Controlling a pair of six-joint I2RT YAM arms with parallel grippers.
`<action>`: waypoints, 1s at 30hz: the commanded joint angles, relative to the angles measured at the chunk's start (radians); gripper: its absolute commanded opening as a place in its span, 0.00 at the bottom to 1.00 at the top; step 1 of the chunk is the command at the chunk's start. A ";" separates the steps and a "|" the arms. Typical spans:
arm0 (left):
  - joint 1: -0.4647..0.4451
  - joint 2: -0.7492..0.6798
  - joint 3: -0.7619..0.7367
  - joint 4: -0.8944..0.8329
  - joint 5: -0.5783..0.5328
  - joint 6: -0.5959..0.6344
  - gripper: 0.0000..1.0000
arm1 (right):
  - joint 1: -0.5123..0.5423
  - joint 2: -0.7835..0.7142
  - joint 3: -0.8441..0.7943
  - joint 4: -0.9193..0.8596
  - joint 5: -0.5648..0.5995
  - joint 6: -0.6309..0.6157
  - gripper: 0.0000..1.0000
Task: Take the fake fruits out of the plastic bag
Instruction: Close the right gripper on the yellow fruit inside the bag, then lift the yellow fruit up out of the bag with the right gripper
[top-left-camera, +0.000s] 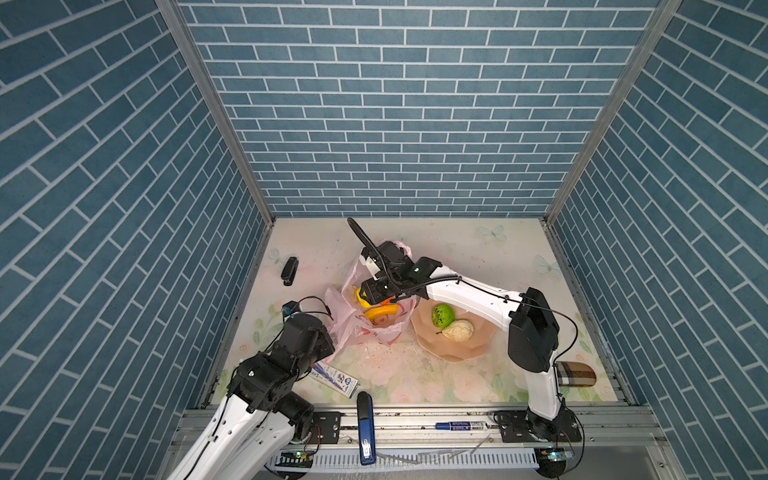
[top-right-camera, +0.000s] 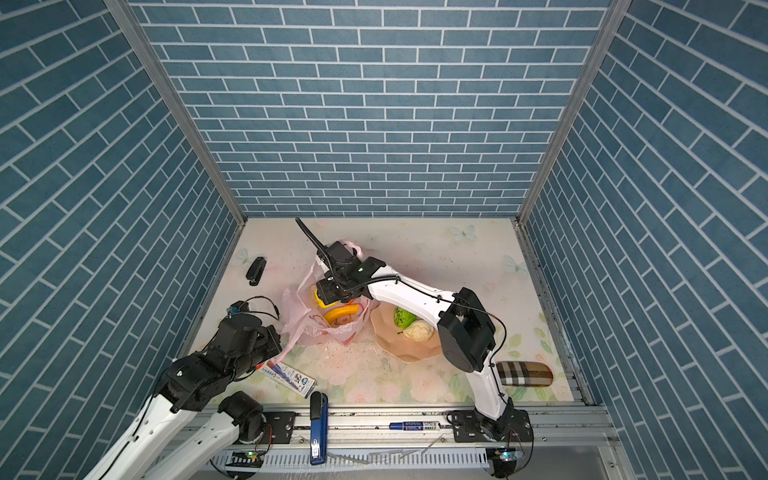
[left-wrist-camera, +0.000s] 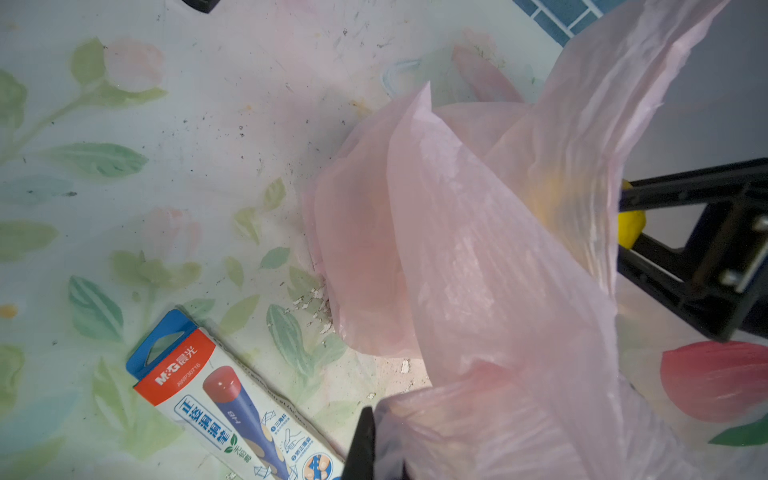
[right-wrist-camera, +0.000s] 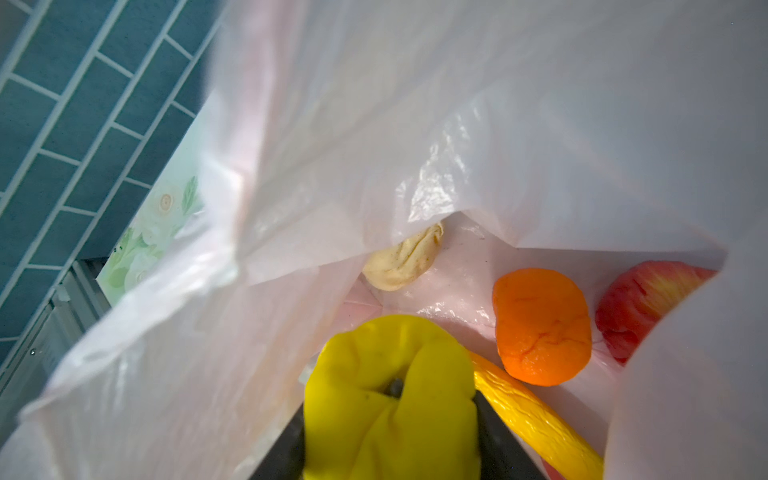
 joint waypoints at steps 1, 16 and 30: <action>0.005 0.017 0.050 0.042 -0.066 0.021 0.06 | 0.004 -0.050 -0.028 -0.056 -0.038 -0.060 0.24; 0.005 0.089 0.145 0.080 -0.118 0.083 0.06 | 0.006 -0.182 -0.005 -0.126 -0.070 -0.166 0.23; 0.005 0.046 0.121 0.080 -0.123 0.073 0.06 | -0.006 -0.196 0.021 -0.008 -0.126 -0.147 0.22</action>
